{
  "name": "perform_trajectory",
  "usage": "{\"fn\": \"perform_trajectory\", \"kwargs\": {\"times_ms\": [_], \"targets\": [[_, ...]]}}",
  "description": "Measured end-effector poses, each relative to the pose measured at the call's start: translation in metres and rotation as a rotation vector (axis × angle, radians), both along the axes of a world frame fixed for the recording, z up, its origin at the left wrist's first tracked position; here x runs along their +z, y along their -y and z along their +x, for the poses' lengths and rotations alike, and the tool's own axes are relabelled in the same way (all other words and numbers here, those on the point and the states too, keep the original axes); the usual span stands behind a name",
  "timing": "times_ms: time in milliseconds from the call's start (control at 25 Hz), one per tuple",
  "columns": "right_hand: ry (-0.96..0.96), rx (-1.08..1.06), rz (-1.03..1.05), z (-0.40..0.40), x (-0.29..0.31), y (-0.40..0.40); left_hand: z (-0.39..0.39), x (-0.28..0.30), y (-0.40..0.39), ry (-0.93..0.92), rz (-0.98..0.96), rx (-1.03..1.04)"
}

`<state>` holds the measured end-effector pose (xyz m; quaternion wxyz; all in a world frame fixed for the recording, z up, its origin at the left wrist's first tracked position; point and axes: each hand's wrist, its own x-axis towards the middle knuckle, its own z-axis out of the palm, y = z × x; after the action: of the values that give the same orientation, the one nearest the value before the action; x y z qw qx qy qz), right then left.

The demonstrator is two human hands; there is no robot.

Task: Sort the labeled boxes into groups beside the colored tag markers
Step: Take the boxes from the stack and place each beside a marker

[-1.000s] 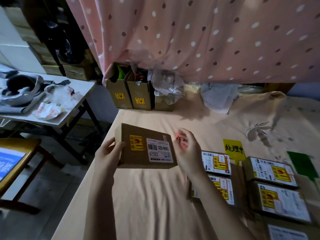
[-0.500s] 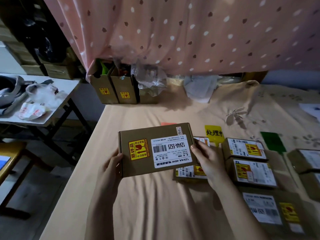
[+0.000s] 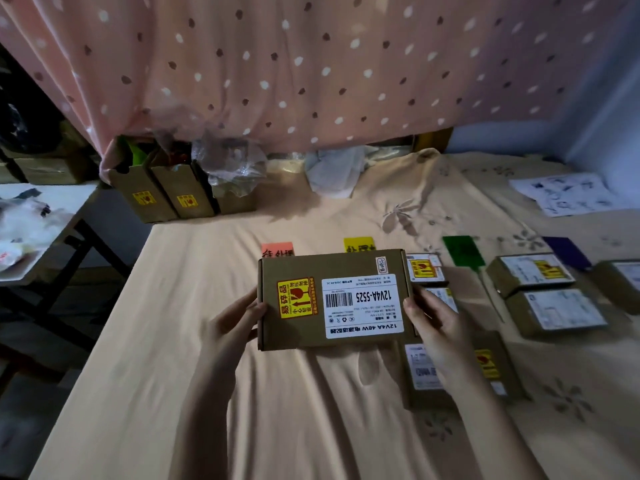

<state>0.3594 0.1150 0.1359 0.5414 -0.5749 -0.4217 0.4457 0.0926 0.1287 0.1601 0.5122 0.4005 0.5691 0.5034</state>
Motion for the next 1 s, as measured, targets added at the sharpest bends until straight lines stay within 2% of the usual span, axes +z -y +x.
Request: {"fn": "perform_trajectory", "kwargs": {"times_ms": [240, 360, 480, 600, 680, 880, 1000], "targets": [[-0.015, -0.108, 0.057, 0.095, 0.002, 0.056, 0.094, -0.001, 0.026, 0.028, -0.019, -0.099], [0.009, -0.117, 0.112, 0.144, 0.004, 0.088, 0.143, -0.002, 0.043, -0.039, 0.045, -0.191], [0.029, -0.122, 0.155, 0.187, 0.005, 0.117, 0.187, 0.005, 0.057, -0.228, 0.14, -0.204], [0.034, -0.132, 0.165, 0.227, 0.003, 0.144, 0.231, 0.018, 0.068, -0.713, 0.304, -0.246], [0.077, -0.094, 0.163, 0.248, 0.004, 0.157, 0.267, 0.032, 0.078, -0.929, 0.438, -0.319], [0.412, 0.093, 0.129, 0.284, 0.017, 0.16, 0.369, 0.068, 0.095, -1.03, 0.542, -0.749], [0.525, 0.187, 0.107, 0.3, 0.032, 0.15, 0.407, 0.083, 0.085, -1.165, 0.54, -0.936]]}}
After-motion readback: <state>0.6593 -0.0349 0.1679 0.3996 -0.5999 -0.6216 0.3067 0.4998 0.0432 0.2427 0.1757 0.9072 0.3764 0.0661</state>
